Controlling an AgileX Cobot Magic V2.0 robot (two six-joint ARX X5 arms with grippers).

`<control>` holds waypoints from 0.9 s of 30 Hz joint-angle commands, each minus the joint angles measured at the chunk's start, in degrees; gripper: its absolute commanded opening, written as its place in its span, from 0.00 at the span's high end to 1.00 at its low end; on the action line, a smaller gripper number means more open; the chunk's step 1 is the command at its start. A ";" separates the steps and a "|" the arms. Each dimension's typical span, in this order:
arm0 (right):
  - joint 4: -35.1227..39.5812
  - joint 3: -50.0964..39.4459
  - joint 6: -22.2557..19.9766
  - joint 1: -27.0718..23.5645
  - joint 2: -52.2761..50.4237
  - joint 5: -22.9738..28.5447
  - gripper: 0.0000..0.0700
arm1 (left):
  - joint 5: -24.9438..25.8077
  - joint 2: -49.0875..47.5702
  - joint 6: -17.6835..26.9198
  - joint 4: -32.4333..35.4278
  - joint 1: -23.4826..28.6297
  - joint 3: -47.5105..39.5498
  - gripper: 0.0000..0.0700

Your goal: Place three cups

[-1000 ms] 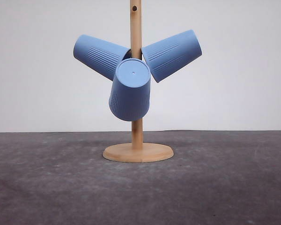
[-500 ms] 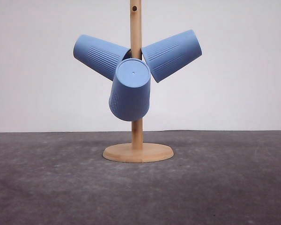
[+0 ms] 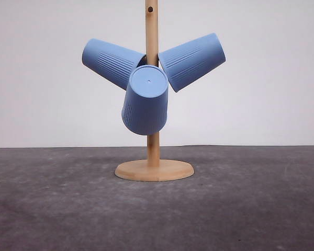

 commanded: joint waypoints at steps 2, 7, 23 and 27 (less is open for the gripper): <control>0.64 -0.31 0.57 -0.02 0.02 -0.03 0.98 | 0.04 -0.04 0.17 -0.26 0.11 -0.74 1.00; 0.66 -0.31 0.57 -0.02 0.02 -0.03 0.98 | 0.04 -0.04 0.17 -0.26 0.11 -0.74 1.00; 0.66 -0.31 0.57 -0.02 0.02 -0.03 0.98 | 0.04 -0.04 0.17 -0.26 0.11 -0.74 1.00; 0.66 -0.31 0.57 -0.02 0.02 -0.03 0.98 | 0.04 -0.02 0.19 -0.26 0.11 -0.74 1.00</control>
